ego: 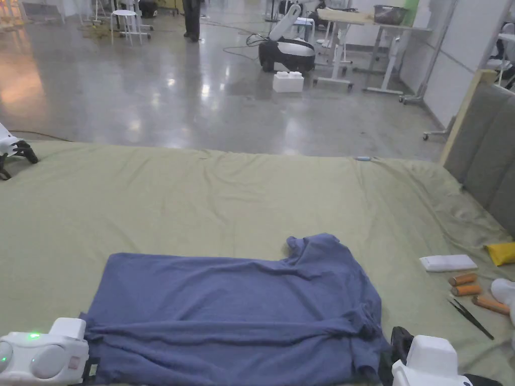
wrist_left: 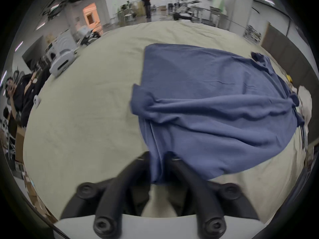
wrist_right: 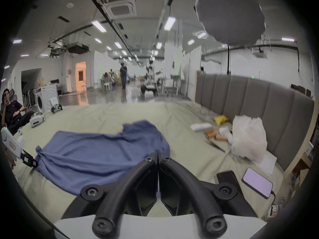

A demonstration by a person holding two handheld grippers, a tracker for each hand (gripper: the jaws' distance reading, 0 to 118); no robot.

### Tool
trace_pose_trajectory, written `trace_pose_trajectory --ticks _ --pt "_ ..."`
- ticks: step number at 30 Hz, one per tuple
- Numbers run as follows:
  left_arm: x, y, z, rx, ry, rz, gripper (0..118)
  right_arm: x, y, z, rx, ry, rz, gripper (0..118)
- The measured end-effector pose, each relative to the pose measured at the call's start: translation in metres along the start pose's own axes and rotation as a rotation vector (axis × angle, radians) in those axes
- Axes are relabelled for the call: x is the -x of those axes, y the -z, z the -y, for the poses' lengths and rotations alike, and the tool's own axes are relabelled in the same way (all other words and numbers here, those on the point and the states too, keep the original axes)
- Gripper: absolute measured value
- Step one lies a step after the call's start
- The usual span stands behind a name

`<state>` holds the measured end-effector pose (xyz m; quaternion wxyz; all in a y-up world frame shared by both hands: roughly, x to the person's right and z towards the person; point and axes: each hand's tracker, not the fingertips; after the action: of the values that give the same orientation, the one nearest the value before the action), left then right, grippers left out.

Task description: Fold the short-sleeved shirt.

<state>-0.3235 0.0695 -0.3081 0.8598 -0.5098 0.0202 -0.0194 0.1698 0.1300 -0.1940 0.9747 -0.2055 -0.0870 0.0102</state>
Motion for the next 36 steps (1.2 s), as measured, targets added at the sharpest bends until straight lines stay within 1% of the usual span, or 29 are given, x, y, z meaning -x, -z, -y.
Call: trace_pose_trajectory --ticks 1,2,4,5,6,7,9,10,12,14,15,16,18,19,20,21,22,23,24,26,27,28,29,30,32,34,36 --pt "0.0 0.0 0.002 -0.002 0.0 0.005 4 -0.008 0.009 0.001 0.065 0.008 0.004 2" --pt "-0.001 -0.002 0.003 -0.005 -0.006 -0.002 3 -0.016 0.017 0.003 0.102 0.025 0.004 8" --pt "0.001 -0.01 0.006 -0.031 -0.012 -0.001 2 -0.032 0.036 0.005 0.2 0.035 -0.016 45" --pt "0.005 -0.016 0.008 -0.051 -0.024 -0.003 2 -0.038 0.046 0.006 0.24 0.042 -0.032 61" --pt "0.007 -0.023 0.01 -0.075 -0.041 -0.006 1 -0.042 0.056 0.007 0.282 0.027 -0.056 69" --pt "0.009 -0.028 0.013 -0.097 -0.051 0.002 1 -0.046 0.065 0.01 0.3 0.037 -0.091 70" --pt "0.013 -0.034 0.018 -0.12 -0.052 -0.001 1 -0.044 0.081 0.009 0.37 0.018 -0.13 72" --pt "0.014 -0.038 0.02 -0.137 -0.055 0.006 1 -0.04 0.087 0.008 0.388 0.018 -0.152 75" --pt "0.014 -0.043 0.023 -0.152 -0.05 0.014 1 -0.028 0.099 0.01 0.425 -0.014 -0.187 79" --pt "0.014 -0.041 0.023 -0.157 -0.037 0.01 1 -0.019 0.113 0.014 0.471 -0.026 -0.211 79" --pt "0.014 -0.041 0.023 -0.157 -0.036 0.011 1 -0.014 0.12 0.018 0.501 -0.035 -0.207 79" --pt "0.014 -0.041 0.023 -0.157 -0.036 0.012 1 -0.01 0.127 0.021 0.535 -0.062 -0.201 79" --pt "0.015 -0.041 0.021 -0.154 -0.039 0.014 1 -0.007 0.136 0.027 0.542 -0.119 -0.168 79" --pt "0.015 -0.041 0.021 -0.154 -0.039 0.016 1 -0.008 0.139 0.031 0.551 -0.132 -0.137 79" --pt "0.015 -0.041 0.022 -0.156 -0.035 0.016 1 -0.012 0.143 0.032 0.56 -0.11 -0.12 78" --pt "0.014 -0.041 0.022 -0.155 -0.032 0.016 1 -0.015 0.146 0.033 0.572 -0.088 -0.123 77" --pt "0.015 -0.041 0.022 -0.154 -0.03 0.018 1 -0.018 0.149 0.034 0.589 -0.052 -0.144 74" --pt "0.015 -0.04 0.022 -0.153 -0.031 0.018 1 -0.016 0.146 0.035 0.591 -0.029 -0.174 68" --pt "0.015 -0.039 0.023 -0.153 -0.038 0.02 1 -0.014 0.147 0.036 0.594 -0.029 -0.196 54" --pt "0.019 -0.036 0.024 -0.153 -0.06 0.029 1 -0.007 0.146 0.036 0.577 -0.083 -0.186 41" --pt "0.019 -0.035 0.025 -0.153 -0.066 0.031 1 -0.01 0.148 0.036 0.574 -0.078 -0.192 27" --pt "0.02 -0.035 0.027 -0.156 -0.074 0.035 1 -0.01 0.146 0.035 0.563 -0.07 -0.189 17" --pt "0.019 -0.039 0.028 -0.164 -0.084 0.041 1 -0.012 0.143 0.032 0.546 -0.078 -0.164 14" --pt "0.019 -0.041 0.029 -0.171 -0.09 0.044 1 -0.016 0.141 0.029 0.545 -0.061 -0.186 12" --pt "0.021 -0.051 0.029 -0.192 -0.1 0.052 1 -0.02 0.127 0.018 0.521 -0.036 -0.19 10" --pt "0.024 -0.06 0.026 -0.203 -0.116 0.044 1 -0.021 0.114 0.005 0.496 -0.042 -0.207 10" --pt "0.027 -0.074 0.026 -0.238 -0.129 0.064 1 -0.019 0.094 -0.01 0.469 -0.061 -0.204 9"
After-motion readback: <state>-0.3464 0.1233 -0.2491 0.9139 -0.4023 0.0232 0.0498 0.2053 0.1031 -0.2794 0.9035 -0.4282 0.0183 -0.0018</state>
